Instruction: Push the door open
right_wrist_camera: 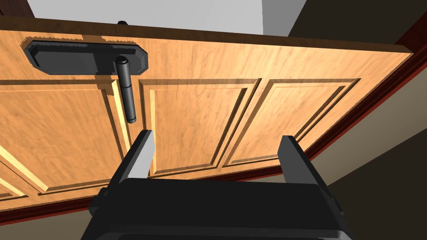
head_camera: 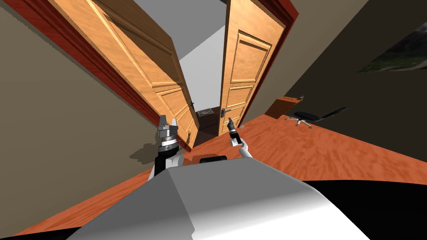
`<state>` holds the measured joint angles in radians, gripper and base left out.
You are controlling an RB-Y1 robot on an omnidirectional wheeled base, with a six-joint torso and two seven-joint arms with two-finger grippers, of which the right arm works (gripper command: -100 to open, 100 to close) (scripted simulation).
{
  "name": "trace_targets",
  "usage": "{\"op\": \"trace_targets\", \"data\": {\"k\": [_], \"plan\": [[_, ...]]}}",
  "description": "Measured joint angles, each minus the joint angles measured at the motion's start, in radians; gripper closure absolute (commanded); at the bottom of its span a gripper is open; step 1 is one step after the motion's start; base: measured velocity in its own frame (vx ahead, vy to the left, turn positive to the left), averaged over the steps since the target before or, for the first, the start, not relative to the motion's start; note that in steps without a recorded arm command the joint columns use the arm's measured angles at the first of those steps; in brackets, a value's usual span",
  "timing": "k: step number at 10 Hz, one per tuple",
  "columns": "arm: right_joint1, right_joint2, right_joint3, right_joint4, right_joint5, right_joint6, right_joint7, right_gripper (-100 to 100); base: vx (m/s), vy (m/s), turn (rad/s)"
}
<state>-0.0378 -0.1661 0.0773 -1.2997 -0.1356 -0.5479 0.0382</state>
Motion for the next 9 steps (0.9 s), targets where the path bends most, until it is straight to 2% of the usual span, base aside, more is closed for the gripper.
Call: {"op": "trace_targets", "data": {"k": [9], "plan": [[-0.148, -0.030, 0.006, 0.228, -0.050, 0.018, -0.030, -100, 0.026, -0.129, 0.140]]}}
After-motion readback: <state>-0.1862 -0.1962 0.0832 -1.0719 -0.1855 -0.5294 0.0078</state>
